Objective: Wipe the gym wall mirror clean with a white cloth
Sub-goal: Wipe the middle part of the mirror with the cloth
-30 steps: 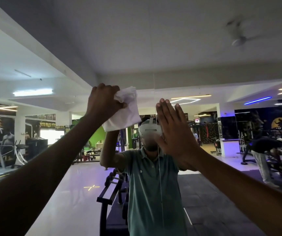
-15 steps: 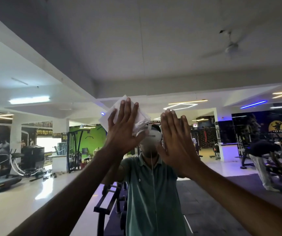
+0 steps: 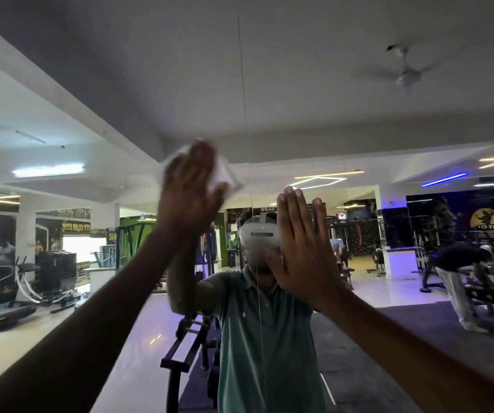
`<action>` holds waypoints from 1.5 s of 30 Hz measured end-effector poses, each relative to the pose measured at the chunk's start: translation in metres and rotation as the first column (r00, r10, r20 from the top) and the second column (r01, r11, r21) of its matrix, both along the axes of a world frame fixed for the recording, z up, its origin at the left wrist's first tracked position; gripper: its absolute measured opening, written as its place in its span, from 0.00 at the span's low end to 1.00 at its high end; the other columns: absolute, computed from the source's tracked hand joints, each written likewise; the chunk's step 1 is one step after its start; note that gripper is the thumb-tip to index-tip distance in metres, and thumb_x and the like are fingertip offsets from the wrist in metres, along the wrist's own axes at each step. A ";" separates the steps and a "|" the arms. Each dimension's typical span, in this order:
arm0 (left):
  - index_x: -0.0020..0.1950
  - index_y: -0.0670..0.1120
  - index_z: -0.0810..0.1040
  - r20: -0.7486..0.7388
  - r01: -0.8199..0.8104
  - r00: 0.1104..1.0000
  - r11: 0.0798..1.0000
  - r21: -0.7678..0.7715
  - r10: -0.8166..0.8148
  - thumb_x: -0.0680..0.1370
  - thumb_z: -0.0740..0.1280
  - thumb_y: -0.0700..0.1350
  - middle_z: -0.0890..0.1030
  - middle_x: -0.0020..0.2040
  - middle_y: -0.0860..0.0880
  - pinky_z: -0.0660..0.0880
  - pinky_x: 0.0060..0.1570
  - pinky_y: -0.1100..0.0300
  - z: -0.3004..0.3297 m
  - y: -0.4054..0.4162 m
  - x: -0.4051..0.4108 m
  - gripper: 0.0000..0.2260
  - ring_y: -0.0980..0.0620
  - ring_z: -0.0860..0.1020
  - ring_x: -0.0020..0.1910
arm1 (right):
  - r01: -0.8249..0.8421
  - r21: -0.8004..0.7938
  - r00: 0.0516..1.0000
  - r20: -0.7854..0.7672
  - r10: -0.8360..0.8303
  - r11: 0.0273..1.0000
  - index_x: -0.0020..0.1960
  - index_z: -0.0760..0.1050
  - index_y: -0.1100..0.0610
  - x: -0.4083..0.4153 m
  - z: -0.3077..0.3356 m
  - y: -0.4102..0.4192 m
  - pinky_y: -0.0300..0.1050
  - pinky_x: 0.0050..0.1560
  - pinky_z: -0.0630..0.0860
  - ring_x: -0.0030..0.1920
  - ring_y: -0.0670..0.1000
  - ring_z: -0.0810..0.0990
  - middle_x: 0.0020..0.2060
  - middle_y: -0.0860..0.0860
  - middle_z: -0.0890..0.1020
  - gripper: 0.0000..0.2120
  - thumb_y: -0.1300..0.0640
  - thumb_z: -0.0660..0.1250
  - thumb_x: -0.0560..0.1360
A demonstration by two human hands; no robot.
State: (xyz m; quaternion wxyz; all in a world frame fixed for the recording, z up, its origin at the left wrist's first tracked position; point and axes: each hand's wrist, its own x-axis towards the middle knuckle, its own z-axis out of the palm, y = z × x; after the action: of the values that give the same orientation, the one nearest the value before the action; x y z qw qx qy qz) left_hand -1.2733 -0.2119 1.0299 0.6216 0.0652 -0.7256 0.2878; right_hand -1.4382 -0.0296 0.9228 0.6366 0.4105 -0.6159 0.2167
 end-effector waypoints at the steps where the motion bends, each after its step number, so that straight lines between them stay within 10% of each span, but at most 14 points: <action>1: 0.86 0.42 0.54 -0.110 -0.014 0.993 0.989 0.146 0.030 0.86 0.44 0.62 0.54 0.86 0.40 0.52 0.82 0.48 0.001 -0.009 0.014 0.33 0.44 0.53 0.85 | -0.006 -0.003 1.000 -0.001 0.006 1.000 0.85 0.47 0.66 0.000 0.000 0.000 0.67 0.83 0.46 0.85 0.60 0.43 0.85 0.63 0.46 0.42 0.42 0.60 0.83; 5: 0.87 0.47 0.48 -0.315 0.027 0.939 0.888 0.458 0.134 0.85 0.45 0.60 0.47 0.86 0.38 0.49 0.82 0.44 -0.016 0.025 -0.002 0.32 0.39 0.47 0.85 | -0.025 0.000 1.000 0.012 0.025 1.000 0.85 0.46 0.65 0.002 -0.001 0.000 0.69 0.82 0.49 0.85 0.61 0.43 0.85 0.63 0.46 0.42 0.42 0.59 0.83; 10: 0.87 0.45 0.49 0.081 -0.055 0.996 0.995 0.082 0.049 0.85 0.43 0.62 0.48 0.87 0.43 0.46 0.83 0.47 -0.037 0.032 -0.013 0.34 0.46 0.47 0.86 | -0.051 0.000 0.999 0.015 0.051 0.999 0.85 0.47 0.66 0.003 0.000 0.002 0.69 0.82 0.49 0.85 0.61 0.43 0.85 0.63 0.46 0.42 0.43 0.59 0.83; 17: 0.87 0.43 0.44 -0.076 0.003 0.997 0.953 0.303 0.021 0.83 0.50 0.61 0.45 0.87 0.43 0.43 0.83 0.48 -0.010 0.052 -0.018 0.37 0.46 0.44 0.86 | -0.027 0.019 0.999 0.035 0.027 0.999 0.85 0.45 0.65 0.003 -0.001 0.001 0.69 0.82 0.49 0.85 0.61 0.42 0.85 0.62 0.45 0.42 0.42 0.58 0.84; 22: 0.87 0.46 0.49 0.095 -0.078 0.993 0.996 0.047 0.073 0.85 0.48 0.62 0.50 0.87 0.46 0.47 0.82 0.47 -0.006 0.040 -0.015 0.34 0.47 0.48 0.86 | -0.041 0.017 0.999 0.025 0.041 0.999 0.85 0.48 0.65 0.001 0.000 0.002 0.69 0.82 0.48 0.86 0.60 0.43 0.85 0.62 0.47 0.42 0.40 0.58 0.84; 31: 0.87 0.46 0.47 -0.206 0.016 0.972 0.852 0.523 0.108 0.81 0.44 0.56 0.47 0.85 0.34 0.47 0.82 0.43 0.024 0.041 0.001 0.35 0.37 0.46 0.85 | 0.006 -0.003 0.998 0.070 -0.006 1.000 0.85 0.47 0.64 -0.006 0.042 0.017 0.70 0.81 0.50 0.85 0.61 0.44 0.85 0.62 0.46 0.44 0.35 0.52 0.82; 37: 0.87 0.52 0.47 0.027 -0.065 0.998 0.994 0.093 0.063 0.86 0.48 0.62 0.43 0.86 0.45 0.44 0.83 0.47 0.000 0.052 -0.028 0.32 0.46 0.45 0.86 | -0.013 -0.030 0.998 0.068 0.015 0.999 0.85 0.46 0.64 -0.006 0.037 0.011 0.71 0.81 0.49 0.85 0.61 0.43 0.85 0.62 0.45 0.42 0.37 0.50 0.83; 45: 0.87 0.51 0.48 -0.004 -0.068 0.998 0.986 0.150 0.070 0.86 0.49 0.57 0.45 0.87 0.44 0.51 0.82 0.41 -0.084 0.065 -0.040 0.30 0.45 0.45 0.86 | -0.039 -0.011 0.997 0.062 0.039 0.999 0.85 0.49 0.65 -0.005 -0.022 0.016 0.70 0.82 0.50 0.85 0.63 0.44 0.85 0.63 0.46 0.40 0.42 0.58 0.84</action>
State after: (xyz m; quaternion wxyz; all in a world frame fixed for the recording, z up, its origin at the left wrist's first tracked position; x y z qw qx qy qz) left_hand -1.3129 -0.1469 0.9455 0.6079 0.1380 -0.7396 0.2535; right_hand -1.4428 -0.0137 0.9011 0.6147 0.4125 -0.6262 0.2447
